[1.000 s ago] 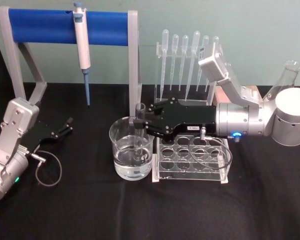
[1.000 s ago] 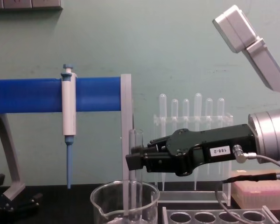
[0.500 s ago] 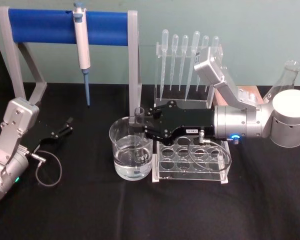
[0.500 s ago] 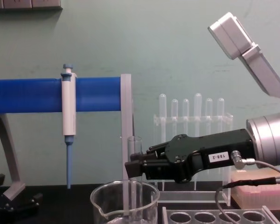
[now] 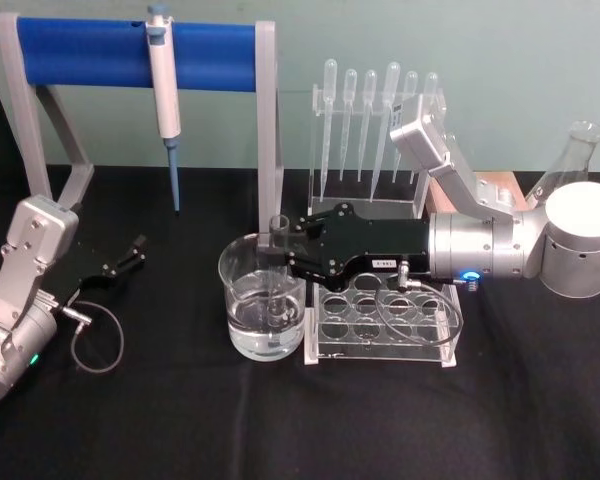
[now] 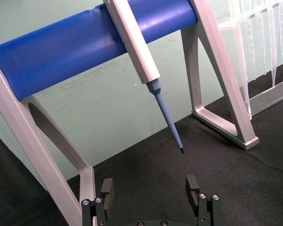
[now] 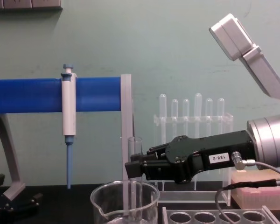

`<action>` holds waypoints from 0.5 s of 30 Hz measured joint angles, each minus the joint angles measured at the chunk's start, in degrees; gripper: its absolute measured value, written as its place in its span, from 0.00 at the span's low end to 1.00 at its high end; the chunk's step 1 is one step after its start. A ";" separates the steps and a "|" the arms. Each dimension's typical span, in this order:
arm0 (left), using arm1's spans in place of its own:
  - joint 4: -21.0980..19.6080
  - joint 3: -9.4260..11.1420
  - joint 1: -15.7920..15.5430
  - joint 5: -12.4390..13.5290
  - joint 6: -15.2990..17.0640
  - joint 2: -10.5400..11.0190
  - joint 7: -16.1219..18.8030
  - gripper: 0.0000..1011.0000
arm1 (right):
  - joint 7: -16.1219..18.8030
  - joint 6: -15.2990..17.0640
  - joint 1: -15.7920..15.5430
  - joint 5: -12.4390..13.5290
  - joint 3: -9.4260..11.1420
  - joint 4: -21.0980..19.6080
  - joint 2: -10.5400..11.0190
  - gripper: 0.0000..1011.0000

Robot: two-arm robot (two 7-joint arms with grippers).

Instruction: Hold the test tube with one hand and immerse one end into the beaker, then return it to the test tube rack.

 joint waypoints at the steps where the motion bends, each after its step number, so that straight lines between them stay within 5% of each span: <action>1: 0.00 0.00 0.00 0.00 0.00 0.00 0.00 0.99 | 0.00 -0.01 0.01 0.00 -0.01 0.00 0.00 0.23; 15: 0.00 0.00 0.00 0.00 0.00 0.00 0.00 0.99 | 0.03 -0.13 0.12 -0.07 -0.09 -0.01 0.03 0.23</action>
